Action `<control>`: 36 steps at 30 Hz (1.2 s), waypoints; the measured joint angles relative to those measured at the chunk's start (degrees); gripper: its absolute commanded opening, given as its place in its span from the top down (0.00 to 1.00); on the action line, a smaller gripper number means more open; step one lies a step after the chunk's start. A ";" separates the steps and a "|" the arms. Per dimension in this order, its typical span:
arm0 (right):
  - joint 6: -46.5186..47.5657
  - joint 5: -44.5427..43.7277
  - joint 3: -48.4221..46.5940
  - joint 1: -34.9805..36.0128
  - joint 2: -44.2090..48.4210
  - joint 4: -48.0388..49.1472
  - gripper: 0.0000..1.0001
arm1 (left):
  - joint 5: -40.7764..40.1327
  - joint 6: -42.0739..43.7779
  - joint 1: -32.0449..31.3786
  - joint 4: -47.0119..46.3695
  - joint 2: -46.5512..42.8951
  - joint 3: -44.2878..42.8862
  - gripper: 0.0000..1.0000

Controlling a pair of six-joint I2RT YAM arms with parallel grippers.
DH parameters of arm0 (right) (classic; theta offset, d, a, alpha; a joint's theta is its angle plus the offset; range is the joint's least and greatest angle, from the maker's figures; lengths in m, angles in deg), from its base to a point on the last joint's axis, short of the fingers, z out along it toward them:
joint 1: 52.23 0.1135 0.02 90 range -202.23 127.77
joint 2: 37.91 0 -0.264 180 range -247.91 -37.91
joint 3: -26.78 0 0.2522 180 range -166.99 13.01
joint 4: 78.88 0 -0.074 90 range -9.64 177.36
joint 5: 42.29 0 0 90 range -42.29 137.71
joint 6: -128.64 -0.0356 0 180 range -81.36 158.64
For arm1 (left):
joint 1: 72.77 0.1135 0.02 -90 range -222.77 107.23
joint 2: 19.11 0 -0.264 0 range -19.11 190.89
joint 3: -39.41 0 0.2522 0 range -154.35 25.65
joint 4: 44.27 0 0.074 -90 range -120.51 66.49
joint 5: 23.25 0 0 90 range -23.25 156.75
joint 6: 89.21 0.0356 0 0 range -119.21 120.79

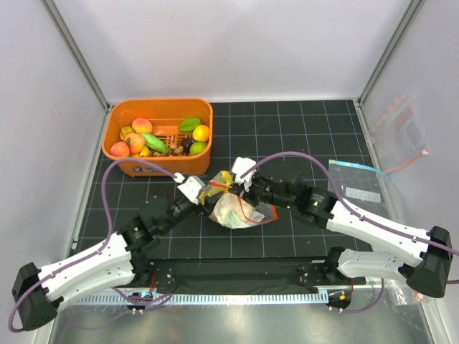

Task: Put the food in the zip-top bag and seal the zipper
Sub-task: Zip the zipper food storage bag at the center of the board.

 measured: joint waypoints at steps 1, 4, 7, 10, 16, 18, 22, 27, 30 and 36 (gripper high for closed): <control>0.07 0.22 0.00 0.00 0.02 -0.13 0.99 | 1.33 0.13 0.00 0.52 1.49 -0.96 0.29; 0.28 1.16 0.00 0.00 0.44 -1.01 0.99 | 5.22 0.94 0.00 2.05 6.21 -3.28 0.27; 0.59 2.56 0.00 0.00 1.25 -1.57 0.99 | 7.96 1.60 0.00 2.40 6.67 -3.61 0.30; 1.44 4.39 0.00 -0.02 1.92 -1.86 0.99 | 10.32 2.69 -0.09 2.56 5.49 -3.61 0.44; 2.75 7.48 -0.15 0.00 1.97 -3.39 0.99 | 13.44 4.22 -0.52 3.23 3.69 -3.61 0.49; 3.02 8.04 -0.33 0.00 1.97 -3.98 0.99 | 13.90 4.33 -0.76 3.96 3.69 -3.78 0.53; 3.34 8.74 -0.55 0.00 1.97 -4.63 0.99 | 15.08 4.61 -0.94 6.05 3.93 -4.96 0.99; 3.61 8.41 -0.55 -0.28 1.99 -4.74 0.99 | 15.41 4.22 -1.25 8.94 5.05 -6.84 1.00; 3.56 8.20 -0.55 -0.26 1.99 -4.44 0.99 | 13.35 2.82 -1.49 9.51 4.50 -7.02 1.00; 3.37 6.43 -0.55 0.24 1.90 -0.35 0.99 | 4.87 -2.25 -2.62 10.34 -0.50 -6.32 1.00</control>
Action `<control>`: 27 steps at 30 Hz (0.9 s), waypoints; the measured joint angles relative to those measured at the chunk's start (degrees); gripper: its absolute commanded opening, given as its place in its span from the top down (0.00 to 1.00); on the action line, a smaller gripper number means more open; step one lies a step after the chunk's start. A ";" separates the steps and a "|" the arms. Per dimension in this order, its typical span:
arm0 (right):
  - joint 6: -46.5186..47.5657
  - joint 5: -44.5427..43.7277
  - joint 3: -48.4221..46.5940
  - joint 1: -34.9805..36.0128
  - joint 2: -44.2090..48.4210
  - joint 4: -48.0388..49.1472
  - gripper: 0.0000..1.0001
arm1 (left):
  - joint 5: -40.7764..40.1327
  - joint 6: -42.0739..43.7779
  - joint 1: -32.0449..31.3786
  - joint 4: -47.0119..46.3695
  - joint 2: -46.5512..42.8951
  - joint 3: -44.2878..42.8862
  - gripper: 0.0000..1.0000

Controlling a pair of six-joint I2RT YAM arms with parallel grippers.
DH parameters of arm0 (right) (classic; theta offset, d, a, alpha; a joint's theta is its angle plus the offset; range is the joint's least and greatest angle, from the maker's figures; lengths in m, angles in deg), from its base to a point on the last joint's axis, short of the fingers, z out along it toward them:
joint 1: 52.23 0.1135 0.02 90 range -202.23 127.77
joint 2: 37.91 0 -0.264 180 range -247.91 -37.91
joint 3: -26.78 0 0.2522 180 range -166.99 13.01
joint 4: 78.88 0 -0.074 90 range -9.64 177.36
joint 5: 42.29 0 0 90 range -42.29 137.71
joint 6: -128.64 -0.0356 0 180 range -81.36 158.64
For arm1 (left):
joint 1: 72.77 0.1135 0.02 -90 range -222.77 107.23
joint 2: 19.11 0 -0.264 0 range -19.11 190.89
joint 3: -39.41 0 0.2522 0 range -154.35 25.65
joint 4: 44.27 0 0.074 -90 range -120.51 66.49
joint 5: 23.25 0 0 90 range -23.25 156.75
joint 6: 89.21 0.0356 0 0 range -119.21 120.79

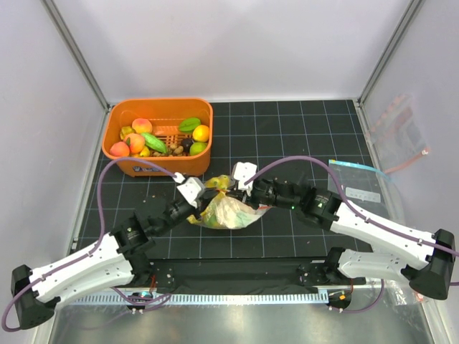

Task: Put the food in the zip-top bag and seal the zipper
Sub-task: Zip the zipper food storage bag at the center of the board.

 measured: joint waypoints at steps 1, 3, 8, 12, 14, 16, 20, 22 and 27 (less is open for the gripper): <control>-0.02 -0.42 0.00 0.07 0.00 0.33 0.99 | -2.16 -0.96 -0.04 0.11 -1.18 0.33 1.00; -0.11 -1.11 0.00 0.04 -0.13 1.11 0.99 | -6.27 -2.54 -0.04 0.07 -3.93 1.42 1.00; -0.26 -1.49 0.00 0.46 -0.98 2.54 0.99 | -11.56 -4.63 -0.50 -0.20 -7.89 3.89 1.00; -0.31 -2.67 0.00 0.46 -1.70 2.49 0.99 | -14.49 -5.40 -0.74 -0.28 -6.93 3.96 1.00; -0.42 -3.76 0.00 0.48 -2.05 2.45 0.99 | -15.96 -5.64 -0.81 -0.52 -6.34 3.96 1.00; -0.72 -4.59 -0.11 0.48 -2.16 2.25 0.99 | -17.27 -5.68 -0.85 -1.01 -6.21 4.20 1.00; -1.90 -7.19 -2.25 0.55 -2.60 -0.52 0.99 | -19.61 -5.75 -0.83 -2.93 -6.43 5.31 1.00; -2.60 -8.46 -3.10 0.68 -2.62 -1.55 0.99 | -20.17 -5.73 -0.79 -3.63 -6.58 5.57 1.00; -4.15 -10.86 -3.32 0.92 -2.25 -2.95 0.99 | -21.29 -5.73 -0.57 -4.13 -6.60 5.68 1.00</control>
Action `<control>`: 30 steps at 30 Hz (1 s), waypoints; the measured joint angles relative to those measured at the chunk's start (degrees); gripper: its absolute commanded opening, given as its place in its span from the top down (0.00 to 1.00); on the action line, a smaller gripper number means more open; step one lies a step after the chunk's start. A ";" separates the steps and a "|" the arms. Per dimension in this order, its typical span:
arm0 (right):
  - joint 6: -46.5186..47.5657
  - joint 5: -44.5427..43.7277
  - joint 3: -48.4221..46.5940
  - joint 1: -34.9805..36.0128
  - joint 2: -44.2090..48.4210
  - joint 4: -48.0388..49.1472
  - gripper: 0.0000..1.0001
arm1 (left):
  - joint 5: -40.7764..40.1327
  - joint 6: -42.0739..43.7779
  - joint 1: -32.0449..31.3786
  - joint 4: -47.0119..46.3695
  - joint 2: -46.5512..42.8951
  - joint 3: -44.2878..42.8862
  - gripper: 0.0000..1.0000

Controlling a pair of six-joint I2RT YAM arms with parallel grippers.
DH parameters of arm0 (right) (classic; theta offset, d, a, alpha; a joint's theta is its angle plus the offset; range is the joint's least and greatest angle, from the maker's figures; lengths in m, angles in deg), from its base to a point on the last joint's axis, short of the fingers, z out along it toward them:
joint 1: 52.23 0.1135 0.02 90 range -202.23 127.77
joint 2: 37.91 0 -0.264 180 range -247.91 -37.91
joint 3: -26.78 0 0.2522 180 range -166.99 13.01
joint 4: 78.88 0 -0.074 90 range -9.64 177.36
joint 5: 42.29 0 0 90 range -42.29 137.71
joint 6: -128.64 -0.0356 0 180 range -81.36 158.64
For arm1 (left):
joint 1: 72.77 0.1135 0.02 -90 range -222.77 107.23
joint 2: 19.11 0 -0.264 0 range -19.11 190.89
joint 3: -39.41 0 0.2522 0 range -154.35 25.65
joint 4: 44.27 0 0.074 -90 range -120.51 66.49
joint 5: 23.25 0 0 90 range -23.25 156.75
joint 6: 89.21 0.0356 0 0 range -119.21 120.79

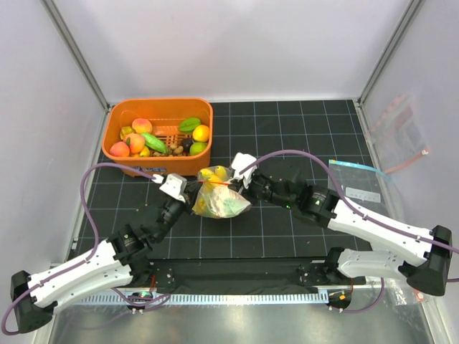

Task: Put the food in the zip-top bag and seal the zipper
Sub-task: Zip the zipper food storage bag at the center of the board.

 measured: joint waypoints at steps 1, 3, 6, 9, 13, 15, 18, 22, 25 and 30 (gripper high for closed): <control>-0.24 -0.37 0.00 0.04 0.15 -0.37 0.99 | -0.04 0.02 0.00 -0.02 0.00 0.04 1.00; -0.66 -1.09 0.00 0.11 0.81 -1.27 0.99 | -0.02 0.04 0.00 -0.02 -0.09 0.20 1.00; -1.33 -2.14 0.00 0.15 2.38 -2.36 0.99 | 0.02 0.04 0.00 -0.02 -0.85 0.52 1.00; -2.12 -3.54 0.00 0.17 4.17 -4.04 0.99 | -0.55 0.13 0.31 -0.02 -2.51 0.92 1.00; -3.04 -4.15 0.00 0.22 5.49 -5.75 0.99 | -0.55 0.13 0.35 -0.02 -3.39 1.07 1.00; -3.43 -4.48 0.00 0.22 5.70 -6.54 0.99 | -0.55 0.13 0.35 0.04 -3.37 1.20 1.00; -3.80 -4.85 0.00 0.22 5.92 -7.39 0.99 | -0.63 0.13 0.35 0.07 -3.41 1.36 1.00; -4.76 -6.19 -0.87 0.22 6.27 -9.40 0.99 | -1.11 0.15 0.35 0.17 -4.00 1.57 1.00; -5.62 -6.54 -1.95 0.26 6.97 -10.88 0.99 | -1.09 0.13 0.35 0.20 -5.22 1.92 1.00; -6.64 -7.04 -2.54 0.26 9.31 -13.16 0.99 | -1.09 0.15 0.35 0.02 -6.05 1.97 1.00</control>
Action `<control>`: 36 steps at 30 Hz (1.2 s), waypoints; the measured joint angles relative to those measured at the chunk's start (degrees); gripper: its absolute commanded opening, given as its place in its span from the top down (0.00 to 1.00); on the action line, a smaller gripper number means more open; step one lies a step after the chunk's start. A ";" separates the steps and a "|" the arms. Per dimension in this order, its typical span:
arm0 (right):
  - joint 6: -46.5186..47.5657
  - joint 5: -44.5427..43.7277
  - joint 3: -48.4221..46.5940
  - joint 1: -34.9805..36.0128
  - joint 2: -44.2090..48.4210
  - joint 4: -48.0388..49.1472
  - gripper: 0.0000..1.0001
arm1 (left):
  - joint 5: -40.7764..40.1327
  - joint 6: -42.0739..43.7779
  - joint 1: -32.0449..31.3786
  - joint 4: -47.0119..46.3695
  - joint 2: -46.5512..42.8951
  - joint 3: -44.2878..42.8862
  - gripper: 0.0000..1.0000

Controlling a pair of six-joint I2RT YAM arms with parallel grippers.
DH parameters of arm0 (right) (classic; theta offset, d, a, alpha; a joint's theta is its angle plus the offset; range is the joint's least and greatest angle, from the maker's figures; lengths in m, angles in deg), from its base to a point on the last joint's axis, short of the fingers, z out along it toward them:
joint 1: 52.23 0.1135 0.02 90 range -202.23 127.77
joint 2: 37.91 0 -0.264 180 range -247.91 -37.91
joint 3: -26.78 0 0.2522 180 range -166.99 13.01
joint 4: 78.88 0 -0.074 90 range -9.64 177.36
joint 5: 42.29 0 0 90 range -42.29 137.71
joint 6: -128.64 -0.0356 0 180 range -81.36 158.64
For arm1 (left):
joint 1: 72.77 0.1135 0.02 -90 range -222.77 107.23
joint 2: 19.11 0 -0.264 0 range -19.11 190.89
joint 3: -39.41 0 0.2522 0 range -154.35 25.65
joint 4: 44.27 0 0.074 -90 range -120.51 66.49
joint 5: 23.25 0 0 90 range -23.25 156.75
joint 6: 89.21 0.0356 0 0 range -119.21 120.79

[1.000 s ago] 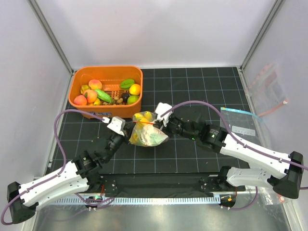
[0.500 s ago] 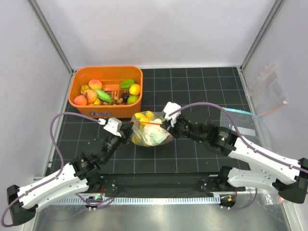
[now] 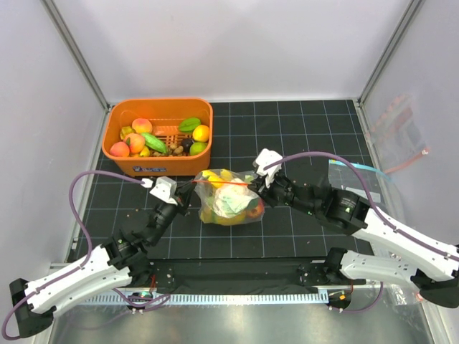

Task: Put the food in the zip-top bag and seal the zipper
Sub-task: Zip the zipper food storage bag at the center of the board.

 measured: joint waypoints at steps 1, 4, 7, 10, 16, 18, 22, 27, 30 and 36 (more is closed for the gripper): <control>-0.17 -0.24 -0.04 0.00 0.44 -0.59 0.99 | 0.00 0.00 0.00 0.00 0.00 0.00 1.00; -0.66 -1.29 -0.63 0.00 0.98 -2.67 0.99 | -0.20 0.00 0.00 0.00 0.02 0.00 1.00; -1.29 -2.08 -1.66 0.00 0.98 -4.55 0.99 | -0.81 0.00 0.00 0.00 0.02 0.04 1.00; -1.75 -2.93 -2.54 0.00 1.05 -6.05 0.99 | -1.33 0.00 0.00 -0.02 0.02 0.17 1.00; -2.60 -4.76 -2.84 0.00 1.68 -8.39 0.99 | -1.51 1.20 0.00 -0.02 0.02 0.24 1.00; -2.80 -5.42 -2.99 0.00 2.05 -9.20 0.99 | -1.81 1.46 0.00 -0.02 0.04 0.24 1.00; -3.04 -6.49 -3.45 0.00 3.28 -10.62 0.99 | -2.51 1.64 0.00 -0.04 0.02 0.37 1.00; -3.19 -7.56 -3.56 0.00 5.25 -11.98 0.99 | -3.89 1.70 0.17 -0.33 -0.20 0.66 1.00; -3.19 -7.61 -3.56 0.00 5.57 -12.07 0.99 | -4.04 1.70 0.22 -0.48 -0.31 0.68 1.00; -2.99 -6.29 -3.45 -0.07 5.70 -11.74 0.98 | -3.91 2.29 0.50 -0.48 -0.50 0.72 1.00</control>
